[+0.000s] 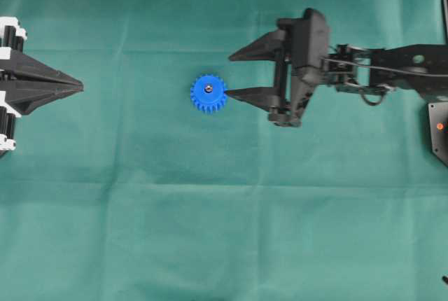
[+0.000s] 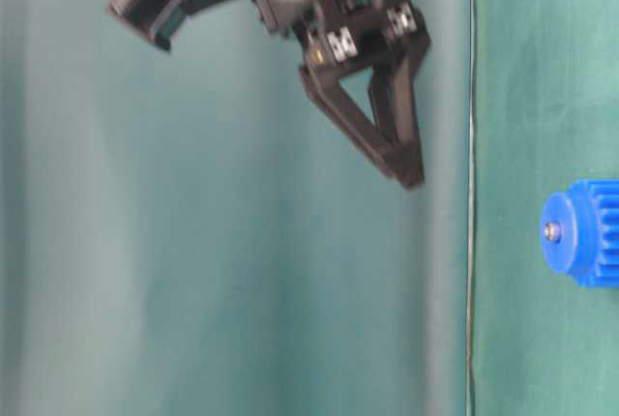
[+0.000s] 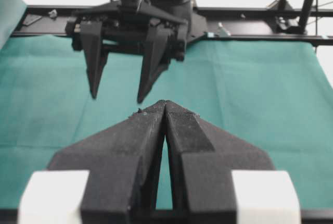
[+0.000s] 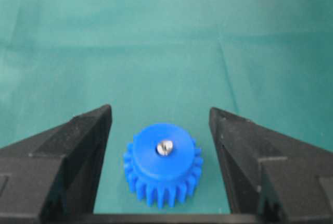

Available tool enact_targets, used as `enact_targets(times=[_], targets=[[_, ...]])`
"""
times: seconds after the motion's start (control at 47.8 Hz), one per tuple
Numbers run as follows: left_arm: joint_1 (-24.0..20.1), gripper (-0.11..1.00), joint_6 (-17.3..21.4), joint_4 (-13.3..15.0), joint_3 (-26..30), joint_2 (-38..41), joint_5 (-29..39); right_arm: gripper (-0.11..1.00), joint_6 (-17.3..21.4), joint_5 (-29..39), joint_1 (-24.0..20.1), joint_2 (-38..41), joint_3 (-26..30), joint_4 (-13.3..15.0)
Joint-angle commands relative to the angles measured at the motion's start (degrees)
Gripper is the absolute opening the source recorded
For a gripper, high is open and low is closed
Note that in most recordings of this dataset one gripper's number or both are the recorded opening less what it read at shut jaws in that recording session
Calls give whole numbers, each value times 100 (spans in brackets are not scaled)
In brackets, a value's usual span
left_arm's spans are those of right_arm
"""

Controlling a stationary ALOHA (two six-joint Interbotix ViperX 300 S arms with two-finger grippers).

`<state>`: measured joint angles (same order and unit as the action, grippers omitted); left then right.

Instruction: Insert the shaft placed at a random location into the center hole of the small gear at another random location.

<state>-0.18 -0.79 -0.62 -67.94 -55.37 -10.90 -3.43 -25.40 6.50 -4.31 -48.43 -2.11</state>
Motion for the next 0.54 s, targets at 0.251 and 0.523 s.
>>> enact_targets(times=[0.251, 0.523], targets=[[-9, 0, -9, -18, 141, 44, -26, 74, 0, 9, -18, -861, -510, -35], [-9, 0, -18, -18, 132, 44, -26, 74, 0, 35, -26, -853, -510, -44]])
